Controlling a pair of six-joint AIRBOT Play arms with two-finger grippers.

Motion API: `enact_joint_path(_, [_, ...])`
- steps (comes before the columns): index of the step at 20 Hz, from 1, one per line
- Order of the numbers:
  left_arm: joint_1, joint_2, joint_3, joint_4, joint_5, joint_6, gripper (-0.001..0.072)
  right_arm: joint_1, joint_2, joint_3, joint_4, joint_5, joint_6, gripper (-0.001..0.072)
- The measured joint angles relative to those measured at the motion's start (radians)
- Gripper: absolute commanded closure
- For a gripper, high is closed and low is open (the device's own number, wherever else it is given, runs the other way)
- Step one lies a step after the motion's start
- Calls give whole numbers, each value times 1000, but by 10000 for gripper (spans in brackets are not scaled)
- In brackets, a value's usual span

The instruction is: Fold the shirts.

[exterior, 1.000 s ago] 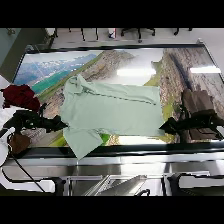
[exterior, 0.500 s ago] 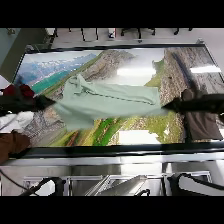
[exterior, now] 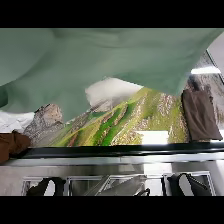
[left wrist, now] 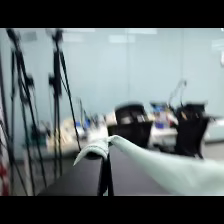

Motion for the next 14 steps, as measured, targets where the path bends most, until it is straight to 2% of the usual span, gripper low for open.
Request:
enact_joint_path(4, [-146, -72, 162, 150, 129, -111, 695, -38, 27, 98, -55, -8, 40, 693])
enact_joint_path(7, [-300, -142, 90, 245, 190, -154, 696, -45, -12, 74, -61, -88, 57, 693])
enact_joint_path(11, [-398, -280, -117, 342, 226, -181, 695, 18, -86, -151, -69, -168, 31, 693])
enact_joint_path(14, [-386, -423, -262, 358, 225, -187, 696, 113, -153, -442, -130, -120, -13, 693])
